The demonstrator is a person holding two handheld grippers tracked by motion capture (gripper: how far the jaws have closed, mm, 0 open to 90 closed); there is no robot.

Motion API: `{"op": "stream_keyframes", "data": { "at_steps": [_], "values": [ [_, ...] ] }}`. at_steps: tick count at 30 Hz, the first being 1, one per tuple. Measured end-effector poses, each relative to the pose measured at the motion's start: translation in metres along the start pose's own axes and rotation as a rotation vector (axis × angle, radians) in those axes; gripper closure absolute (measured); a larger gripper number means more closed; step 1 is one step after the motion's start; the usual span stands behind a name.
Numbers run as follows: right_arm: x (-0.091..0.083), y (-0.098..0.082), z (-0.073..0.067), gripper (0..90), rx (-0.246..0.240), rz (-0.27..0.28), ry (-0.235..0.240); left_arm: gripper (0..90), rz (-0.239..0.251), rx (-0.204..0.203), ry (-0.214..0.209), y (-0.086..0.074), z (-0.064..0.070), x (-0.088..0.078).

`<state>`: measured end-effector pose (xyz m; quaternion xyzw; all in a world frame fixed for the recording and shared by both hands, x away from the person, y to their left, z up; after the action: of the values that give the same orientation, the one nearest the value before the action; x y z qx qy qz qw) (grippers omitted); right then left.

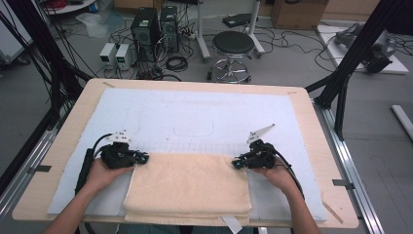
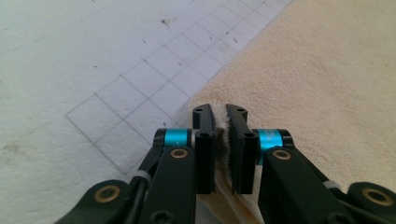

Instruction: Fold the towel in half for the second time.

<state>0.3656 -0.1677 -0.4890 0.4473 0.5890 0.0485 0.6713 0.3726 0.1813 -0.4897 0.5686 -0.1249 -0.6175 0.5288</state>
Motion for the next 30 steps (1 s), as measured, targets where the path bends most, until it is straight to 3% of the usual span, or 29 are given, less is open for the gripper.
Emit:
{"op": "stream_keyframes", "data": {
  "at_steps": [3,5,8,11,15,17,19,20,22,24,26,28,30],
  "values": [
    [-0.008,0.012,0.009,82.3,-0.005,0.030,-0.063,84.0,0.032,0.001,0.057,0.011,-0.008,-0.003],
    [-0.012,0.024,0.017,82.3,-0.014,0.052,-0.113,84.0,0.090,-0.005,0.110,0.027,-0.016,-0.005],
    [-0.016,0.046,0.038,82.1,-0.024,0.079,-0.213,83.9,0.144,-0.011,0.186,0.054,-0.034,-0.006],
    [-0.016,0.067,0.062,81.9,-0.003,0.098,-0.272,83.8,0.178,-0.025,0.220,0.077,-0.053,-0.003],
    [-0.011,0.083,0.089,81.2,0.032,0.106,-0.317,83.9,0.184,-0.029,0.254,0.096,-0.076,0.002],
    [-0.006,0.087,0.100,75.9,0.049,0.101,-0.333,83.1,0.174,-0.019,0.271,0.098,-0.085,0.008],
    [-0.001,0.084,0.110,64.0,0.059,0.087,-0.382,73.2,0.145,-0.028,0.297,0.095,-0.092,0.013],
    [0.000,0.081,0.113,60.2,0.086,0.086,-0.376,64.5,0.142,-0.046,0.285,0.093,-0.092,0.014],
    [0.001,0.075,0.111,57.8,0.102,0.073,-0.355,62.2,0.135,-0.035,0.258,0.089,-0.089,0.012],
    [-0.002,0.073,0.103,57.2,0.060,0.081,-0.351,59.7,0.150,-0.022,0.235,0.087,-0.082,0.005],
    [-0.008,0.072,0.089,56.6,0.038,0.105,-0.329,55.6,0.151,-0.013,0.188,0.086,-0.071,-0.001],
    [-0.013,0.070,0.075,56.4,0.005,0.130,-0.308,55.4,0.176,0.036,0.177,0.083,-0.057,-0.009],
    [-0.019,0.066,0.060,56.0,-0.023,0.131,-0.295,54.7,0.175,0.059,0.161,0.076,-0.044,-0.014]
  ]
}}
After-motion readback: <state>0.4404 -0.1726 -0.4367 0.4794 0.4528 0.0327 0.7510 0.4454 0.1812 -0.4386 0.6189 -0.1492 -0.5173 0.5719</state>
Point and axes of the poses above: each handheld gripper's, and its own axes: x roughly forward along the jaws, y roughly out of its top, z roughly to its right, the point moved 9 cm from there along x, roughly forward along the jaws, and after that the axes turned 13 degrees about -y, right-handed, at the moved point
